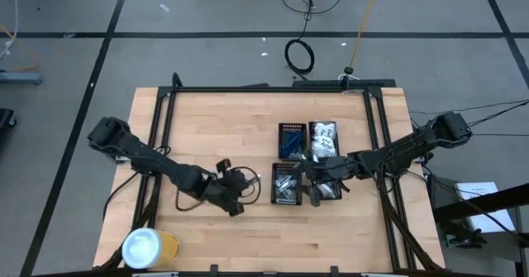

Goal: Pick & Place Travel size toiletries
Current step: Put the nail cutter into the bottom left black basket

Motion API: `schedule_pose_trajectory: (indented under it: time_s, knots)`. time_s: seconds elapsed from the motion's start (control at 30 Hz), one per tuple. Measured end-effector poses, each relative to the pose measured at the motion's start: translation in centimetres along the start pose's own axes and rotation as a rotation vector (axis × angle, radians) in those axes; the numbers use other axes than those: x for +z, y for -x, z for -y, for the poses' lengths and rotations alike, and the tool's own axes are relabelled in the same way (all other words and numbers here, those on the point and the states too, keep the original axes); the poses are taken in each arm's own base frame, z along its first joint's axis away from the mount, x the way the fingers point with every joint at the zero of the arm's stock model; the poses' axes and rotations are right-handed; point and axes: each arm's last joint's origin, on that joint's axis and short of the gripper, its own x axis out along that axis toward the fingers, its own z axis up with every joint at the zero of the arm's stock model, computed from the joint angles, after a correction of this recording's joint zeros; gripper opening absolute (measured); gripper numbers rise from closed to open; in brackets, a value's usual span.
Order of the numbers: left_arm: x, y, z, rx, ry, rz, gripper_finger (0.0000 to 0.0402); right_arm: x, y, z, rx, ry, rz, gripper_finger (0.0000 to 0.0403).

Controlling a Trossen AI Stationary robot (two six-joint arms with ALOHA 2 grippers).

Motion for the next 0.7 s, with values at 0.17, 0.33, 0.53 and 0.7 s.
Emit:
schedule_pose_trajectory:
  time_s: [0.17, 0.33, 0.53, 0.7]
  knots:
    - [2.9, 0.7, 0.3, -0.035, -0.141, 0.255, 0.0028, 0.6, 0.0, 0.0, -0.018, -0.006, 0.069, 0.021]
    - [4.9, -1.0, -0.1, -0.099, -0.241, 0.385, 0.0028, 1.0, -0.5, -0.1, -0.006, -0.001, 0.151, 0.0213]
    - [6.6, -2.5, -0.9, -0.182, -0.274, 0.493, 0.0028, 1.6, -0.6, -0.2, 0.004, 0.012, 0.227, 0.0243]
    - [7.6, -2.9, -1.6, -0.229, -0.258, 0.546, 0.0028, 2.1, -0.4, -0.3, 0.008, 0.015, 0.28, 0.0251]
